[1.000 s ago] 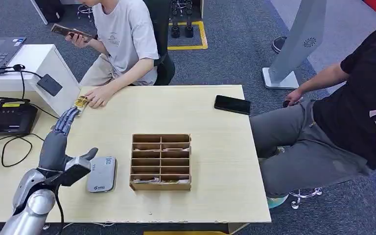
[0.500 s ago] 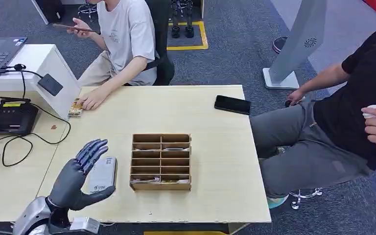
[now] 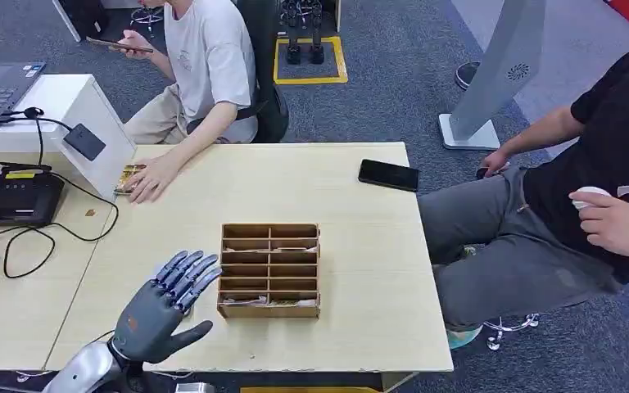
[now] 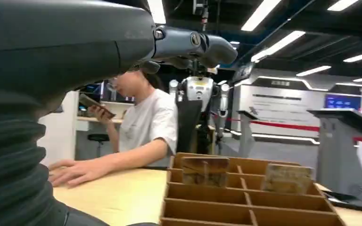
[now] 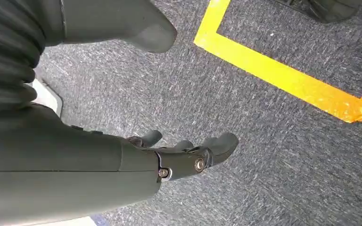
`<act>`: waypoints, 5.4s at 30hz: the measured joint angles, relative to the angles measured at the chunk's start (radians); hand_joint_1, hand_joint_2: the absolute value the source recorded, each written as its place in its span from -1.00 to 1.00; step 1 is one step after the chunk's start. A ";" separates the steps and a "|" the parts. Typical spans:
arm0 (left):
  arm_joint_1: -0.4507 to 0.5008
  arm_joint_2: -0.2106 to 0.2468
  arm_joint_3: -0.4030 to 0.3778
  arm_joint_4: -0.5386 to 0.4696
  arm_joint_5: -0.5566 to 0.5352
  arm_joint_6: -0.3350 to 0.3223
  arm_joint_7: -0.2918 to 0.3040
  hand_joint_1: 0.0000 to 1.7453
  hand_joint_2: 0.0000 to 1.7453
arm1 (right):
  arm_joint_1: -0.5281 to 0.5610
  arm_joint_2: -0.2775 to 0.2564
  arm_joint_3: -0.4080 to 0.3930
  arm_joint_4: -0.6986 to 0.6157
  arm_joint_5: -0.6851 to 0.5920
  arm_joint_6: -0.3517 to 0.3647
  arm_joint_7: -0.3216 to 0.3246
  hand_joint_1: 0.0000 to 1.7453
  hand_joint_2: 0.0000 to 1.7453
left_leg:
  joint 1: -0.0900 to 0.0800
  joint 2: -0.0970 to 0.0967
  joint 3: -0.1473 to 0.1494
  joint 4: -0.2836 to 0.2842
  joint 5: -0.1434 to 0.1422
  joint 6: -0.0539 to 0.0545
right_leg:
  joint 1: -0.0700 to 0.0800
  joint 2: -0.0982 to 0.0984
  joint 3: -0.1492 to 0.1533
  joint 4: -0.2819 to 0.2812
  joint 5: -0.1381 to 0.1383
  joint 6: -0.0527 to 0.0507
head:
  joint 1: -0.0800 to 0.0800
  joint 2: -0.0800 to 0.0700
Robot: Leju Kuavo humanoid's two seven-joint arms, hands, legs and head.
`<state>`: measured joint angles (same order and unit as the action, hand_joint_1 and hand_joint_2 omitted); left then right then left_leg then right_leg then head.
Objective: Pass the card to the sensor for recognition and then transmit it.
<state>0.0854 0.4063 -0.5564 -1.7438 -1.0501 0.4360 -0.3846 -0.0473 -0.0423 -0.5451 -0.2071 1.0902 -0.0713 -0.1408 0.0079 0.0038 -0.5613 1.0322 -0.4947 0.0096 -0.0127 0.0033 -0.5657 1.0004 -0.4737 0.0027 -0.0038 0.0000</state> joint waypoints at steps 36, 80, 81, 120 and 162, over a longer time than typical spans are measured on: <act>-0.097 -0.063 -0.109 0.242 -0.032 -0.012 0.189 -1.00 1.00 | -0.009 0.000 -0.025 0.000 0.044 0.000 0.014 -1.00 1.00 | 0.000 0.000 0.000 0.000 0.000 0.000 | 0.000 0.000 0.000 0.000 0.000 0.000 | 0.000 0.000; -0.087 -0.067 -0.108 0.243 0.070 -0.124 0.145 1.00 1.00 | -0.023 0.002 -0.068 0.000 0.083 0.002 0.002 -1.00 1.00 | 0.000 0.000 0.000 0.000 0.000 0.000 | 0.000 0.000 0.000 0.000 0.000 0.000 | 0.000 0.000; -0.088 -0.067 -0.108 0.243 0.079 -0.124 0.139 1.00 1.00 | -0.023 0.002 -0.068 0.000 0.083 0.002 0.002 -1.00 1.00 | 0.000 0.000 0.000 0.000 0.000 0.000 | 0.000 0.000 0.000 0.000 0.000 0.000 | 0.000 0.000; -0.252 -0.054 0.236 0.143 0.091 -0.040 0.245 1.00 1.00 | -0.023 0.026 -0.097 0.000 0.137 0.006 0.014 -1.00 1.00 | 0.000 -0.001 0.000 0.000 0.003 0.000 | 0.000 -0.001 0.000 0.000 0.001 -0.001 | 0.000 0.000; -0.271 -0.148 0.424 0.368 0.085 0.045 0.287 -1.00 1.00 | -0.031 0.032 -0.106 0.000 0.165 0.003 0.028 -1.00 1.00 | 0.001 0.000 -0.001 0.000 0.003 0.000 | 0.000 0.000 0.000 0.000 0.001 -0.001 | 0.000 0.000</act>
<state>-0.1860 0.2583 -0.1327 -1.3760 -0.9651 0.4815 -0.0973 -0.0786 -0.0099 -0.6512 -0.2071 1.2551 -0.0679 -0.1129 0.0084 0.0037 -0.5623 1.0321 -0.4922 0.0092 -0.0123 0.0031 -0.5658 1.0007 -0.4722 0.0019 -0.0038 0.0000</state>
